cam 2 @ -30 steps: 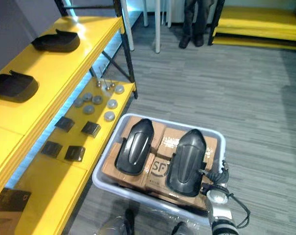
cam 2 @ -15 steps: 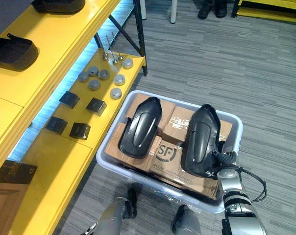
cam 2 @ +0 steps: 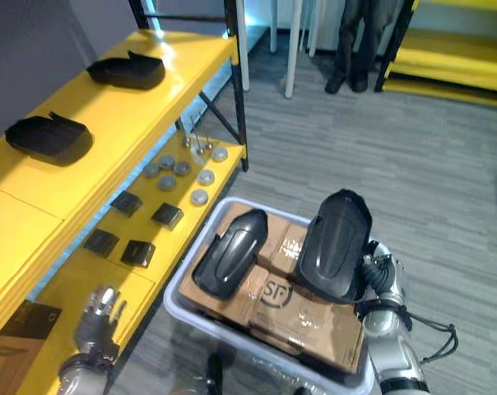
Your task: Walk over and take plastic housings, then place them on the shelf
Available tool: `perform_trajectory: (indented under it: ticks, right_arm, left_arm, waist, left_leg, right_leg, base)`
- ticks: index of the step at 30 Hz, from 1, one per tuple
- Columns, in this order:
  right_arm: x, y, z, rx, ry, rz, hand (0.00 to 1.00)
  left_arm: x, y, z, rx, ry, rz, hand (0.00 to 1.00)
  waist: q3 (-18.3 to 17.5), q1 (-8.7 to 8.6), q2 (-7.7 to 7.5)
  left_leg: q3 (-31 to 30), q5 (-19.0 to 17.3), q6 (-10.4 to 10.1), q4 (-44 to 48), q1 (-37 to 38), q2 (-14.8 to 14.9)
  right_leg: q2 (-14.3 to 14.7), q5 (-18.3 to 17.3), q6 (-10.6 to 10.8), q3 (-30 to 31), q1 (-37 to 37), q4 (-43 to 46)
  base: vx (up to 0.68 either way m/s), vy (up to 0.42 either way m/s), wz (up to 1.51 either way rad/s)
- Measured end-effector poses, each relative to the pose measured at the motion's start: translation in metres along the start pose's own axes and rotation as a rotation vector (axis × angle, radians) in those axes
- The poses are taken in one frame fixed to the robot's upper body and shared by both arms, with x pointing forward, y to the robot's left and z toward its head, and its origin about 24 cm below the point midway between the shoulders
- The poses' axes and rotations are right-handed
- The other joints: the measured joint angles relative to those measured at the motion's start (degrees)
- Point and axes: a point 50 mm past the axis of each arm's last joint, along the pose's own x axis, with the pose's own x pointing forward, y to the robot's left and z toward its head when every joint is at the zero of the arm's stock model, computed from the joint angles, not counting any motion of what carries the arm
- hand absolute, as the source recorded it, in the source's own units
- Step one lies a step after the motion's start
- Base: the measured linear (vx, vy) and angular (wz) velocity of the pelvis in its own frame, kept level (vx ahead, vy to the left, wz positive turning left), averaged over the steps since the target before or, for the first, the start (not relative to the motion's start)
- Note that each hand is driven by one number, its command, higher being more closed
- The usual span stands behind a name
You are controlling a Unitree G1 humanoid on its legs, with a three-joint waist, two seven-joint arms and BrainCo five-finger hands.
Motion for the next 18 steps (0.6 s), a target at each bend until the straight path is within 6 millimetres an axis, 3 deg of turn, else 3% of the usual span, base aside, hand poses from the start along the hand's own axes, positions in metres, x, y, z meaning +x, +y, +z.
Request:
perform_trajectory:
  ticks: [3,6,8,11,14,18]
  right_arm:
    - [-0.002,0.003,-0.001,-0.031,-0.004,0.027,1.00]
    - [-0.001,0.007,0.006,-0.047,-0.036,0.058,1.00]
    - [-0.001,0.011,0.013,-0.064,-0.077,0.071,1.00]
    - [-0.003,0.023,0.035,-0.092,-0.217,0.098,1.00]
    - [-0.006,0.030,0.073,-0.111,-0.461,0.096,1.00]
    - [-0.008,0.030,0.104,-0.121,-0.648,0.081,1.00]
  left_arm:
    - [-0.001,-0.028,0.001,0.053,0.000,-0.159,0.00]
    - [0.001,-0.057,-0.010,0.001,0.108,-0.359,0.00]
    - [0.001,-0.073,-0.020,-0.044,0.203,-0.473,0.00]
    - [0.004,-0.095,-0.053,-0.153,0.486,-0.597,0.00]
    - [0.009,-0.101,-0.095,-0.187,0.776,-0.578,0.00]
    - [0.014,-0.099,-0.107,-0.221,0.855,-0.532,0.00]
  waist:
    - [-2.4,-0.05,-0.28]
    - [-4.7,-0.24,-0.73]
    - [-5.6,-0.19,-0.77]
    - [-7.2,-1.01,-0.97]
    - [-8.5,-1.84,-1.79]
    - [-9.5,-2.91,-2.38]
  left_leg:
    - [0.2,0.1,-0.2,-3.0,3.7,-0.2]
    - [0.6,0.4,-0.5,-5.3,6.1,-0.1]
    - [1.8,0.9,-0.8,-6.8,7.6,0.5]
    - [3.2,2.2,-1.0,-10.1,9.9,0.6]
    - [5.2,3.1,-0.9,-11.7,11.0,0.4]
    - [5.7,4.5,-0.9,-13.6,11.7,0.4]
  right_leg:
    - [1.1,1.9,0.5,-0.7,4.5,-5.3]
    - [1.8,2.7,0.3,-0.7,6.5,-7.7]
    - [2.4,3.3,-0.3,0.5,6.7,-8.0]
    - [2.9,4.5,-0.4,1.8,7.1,-9.2]
    - [3.0,5.2,-0.3,4.1,7.0,-11.0]
    - [3.4,5.6,-0.5,4.9,6.6,-11.5]
  base:
    - [0.15,-0.021,-0.01]
    - [0.08,-0.019,-0.10]
    - [0.03,-0.015,-0.23]
    - [0.01,-0.003,-0.22]
    - [-0.03,0.016,-0.35]
    - [-0.06,0.002,-0.10]
